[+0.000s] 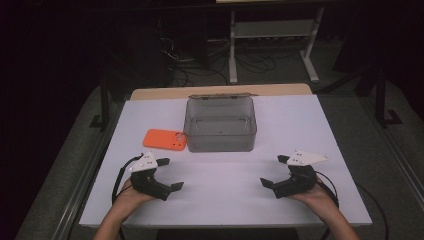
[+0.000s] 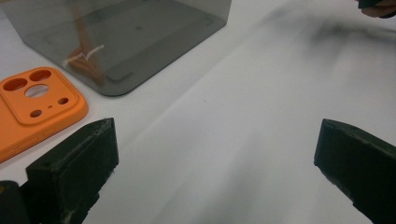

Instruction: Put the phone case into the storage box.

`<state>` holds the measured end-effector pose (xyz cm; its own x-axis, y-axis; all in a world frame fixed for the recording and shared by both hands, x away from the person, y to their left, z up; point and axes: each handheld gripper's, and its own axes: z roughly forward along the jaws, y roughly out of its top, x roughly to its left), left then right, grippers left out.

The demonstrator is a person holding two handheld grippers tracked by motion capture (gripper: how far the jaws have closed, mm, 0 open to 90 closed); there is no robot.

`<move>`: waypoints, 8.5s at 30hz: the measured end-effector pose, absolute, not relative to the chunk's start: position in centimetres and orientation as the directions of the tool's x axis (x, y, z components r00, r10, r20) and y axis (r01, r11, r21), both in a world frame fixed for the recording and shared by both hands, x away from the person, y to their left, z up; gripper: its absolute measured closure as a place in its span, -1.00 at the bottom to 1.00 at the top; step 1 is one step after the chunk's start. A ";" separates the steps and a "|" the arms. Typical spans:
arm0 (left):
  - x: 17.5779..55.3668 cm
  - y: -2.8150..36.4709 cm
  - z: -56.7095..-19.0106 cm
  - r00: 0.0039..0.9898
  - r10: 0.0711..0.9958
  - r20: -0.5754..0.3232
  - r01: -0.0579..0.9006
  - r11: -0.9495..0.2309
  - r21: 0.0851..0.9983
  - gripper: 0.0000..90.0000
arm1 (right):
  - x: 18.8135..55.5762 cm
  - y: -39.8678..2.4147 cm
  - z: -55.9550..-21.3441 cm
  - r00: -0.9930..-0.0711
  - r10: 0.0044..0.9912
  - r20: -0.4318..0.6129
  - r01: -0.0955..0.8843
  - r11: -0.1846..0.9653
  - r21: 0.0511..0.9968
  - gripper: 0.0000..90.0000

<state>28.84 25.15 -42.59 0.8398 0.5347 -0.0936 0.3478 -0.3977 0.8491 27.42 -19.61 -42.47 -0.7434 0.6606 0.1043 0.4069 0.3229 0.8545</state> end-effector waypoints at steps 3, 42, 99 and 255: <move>28.9 25.1 -42.6 0.841 0.534 -0.093 0.348 -0.402 0.847 -1.00 | 27.4 -19.7 -42.5 -0.743 0.661 0.106 0.408 0.322 0.854 -1.00; 30.1 26.1 -41.2 0.810 0.583 -0.067 0.351 -0.390 0.851 -1.00 | 27.4 -19.7 -42.3 -0.743 0.660 0.111 0.400 0.306 0.864 -1.00; 35.3 27.4 -38.7 0.773 0.633 -0.042 0.345 -0.363 0.866 -1.00 | 27.6 -19.8 -42.3 -0.740 0.662 0.120 0.403 0.293 0.867 -1.00; 37.4 32.7 -42.1 0.670 0.742 -0.034 0.622 -0.536 0.570 1.00 | 27.4 -20.3 -42.1 -0.725 0.672 0.152 0.423 0.260 0.868 -1.00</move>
<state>37.45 32.67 -42.08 0.6698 0.7418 -0.0338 0.6224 -0.5361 0.5703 27.40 -20.27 -42.05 -0.7249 0.6719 0.1518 0.4232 0.2604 0.8678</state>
